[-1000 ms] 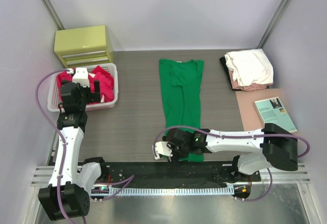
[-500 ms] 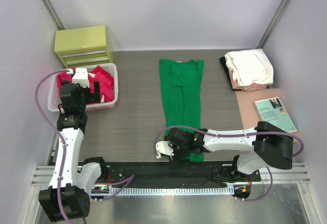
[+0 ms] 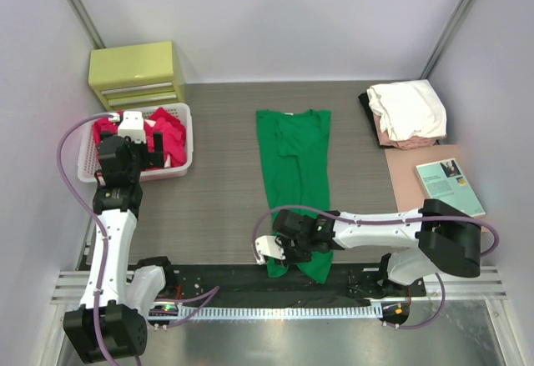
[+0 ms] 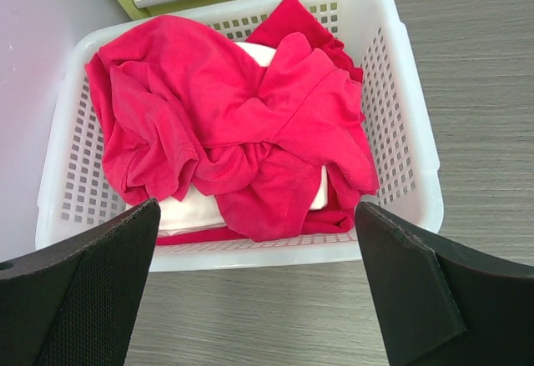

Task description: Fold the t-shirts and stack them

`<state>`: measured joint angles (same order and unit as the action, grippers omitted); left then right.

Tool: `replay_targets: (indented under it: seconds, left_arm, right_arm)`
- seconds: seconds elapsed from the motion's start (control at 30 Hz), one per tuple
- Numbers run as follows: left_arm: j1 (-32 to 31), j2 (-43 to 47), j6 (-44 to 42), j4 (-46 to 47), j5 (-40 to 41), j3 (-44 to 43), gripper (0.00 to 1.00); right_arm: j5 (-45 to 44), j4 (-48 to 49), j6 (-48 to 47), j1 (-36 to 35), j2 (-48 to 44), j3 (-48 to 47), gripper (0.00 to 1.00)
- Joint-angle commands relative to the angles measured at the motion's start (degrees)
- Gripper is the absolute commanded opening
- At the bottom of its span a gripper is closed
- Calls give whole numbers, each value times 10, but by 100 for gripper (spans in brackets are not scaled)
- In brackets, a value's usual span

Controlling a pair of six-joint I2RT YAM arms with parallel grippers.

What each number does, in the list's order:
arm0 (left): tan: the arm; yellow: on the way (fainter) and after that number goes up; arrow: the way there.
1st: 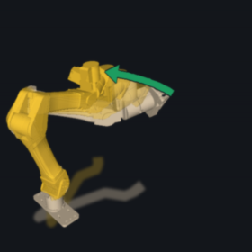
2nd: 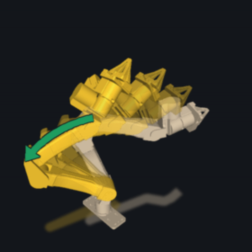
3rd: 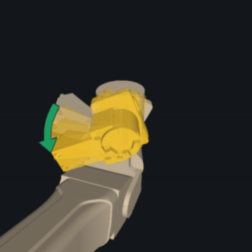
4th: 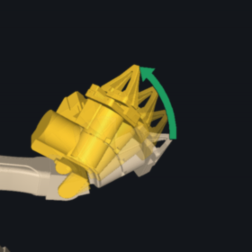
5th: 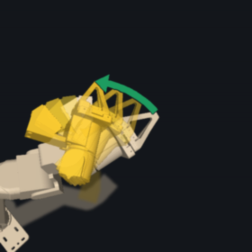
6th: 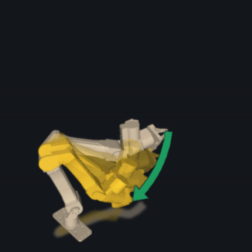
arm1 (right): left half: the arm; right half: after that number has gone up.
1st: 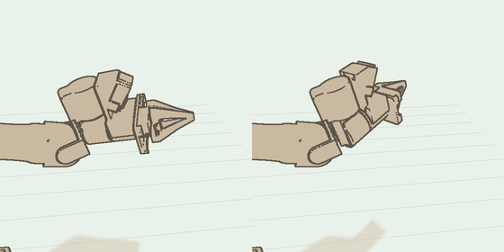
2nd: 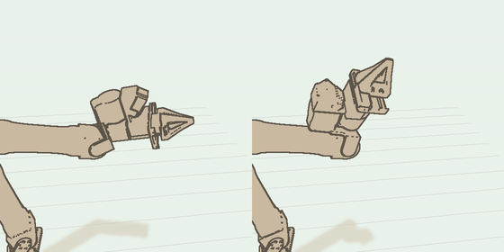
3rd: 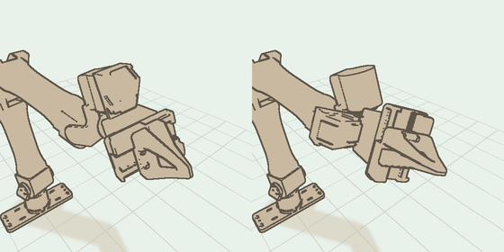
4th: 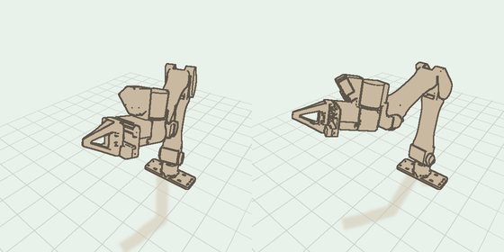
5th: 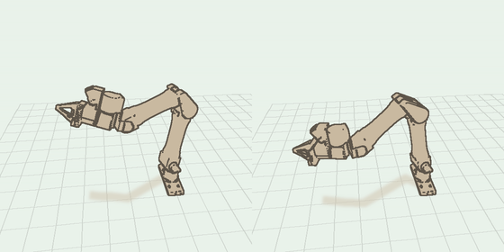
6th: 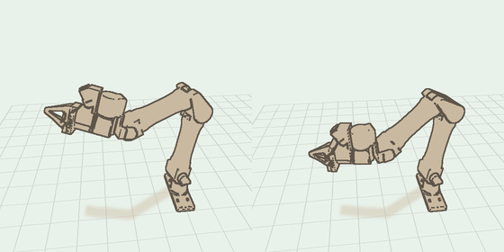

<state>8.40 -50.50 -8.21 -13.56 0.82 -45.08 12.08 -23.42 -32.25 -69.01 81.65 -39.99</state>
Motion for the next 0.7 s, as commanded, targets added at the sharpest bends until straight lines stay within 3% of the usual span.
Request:
replay_targets:
  seconds: [0.0,0.37,0.67]
  left_arm:
    - [5,4,-6,21,-6,-1,100]
    - [5,2,-8,25,-6,3,100]
    - [5,-4,-8,24,-21,6,100]
  right_arm:
    - [-43,9,-14,13,16,-1,4]
    - [-25,-78,-40,13,-47,-61,1]
    - [-65,-97,-73,23,-104,-116,1]
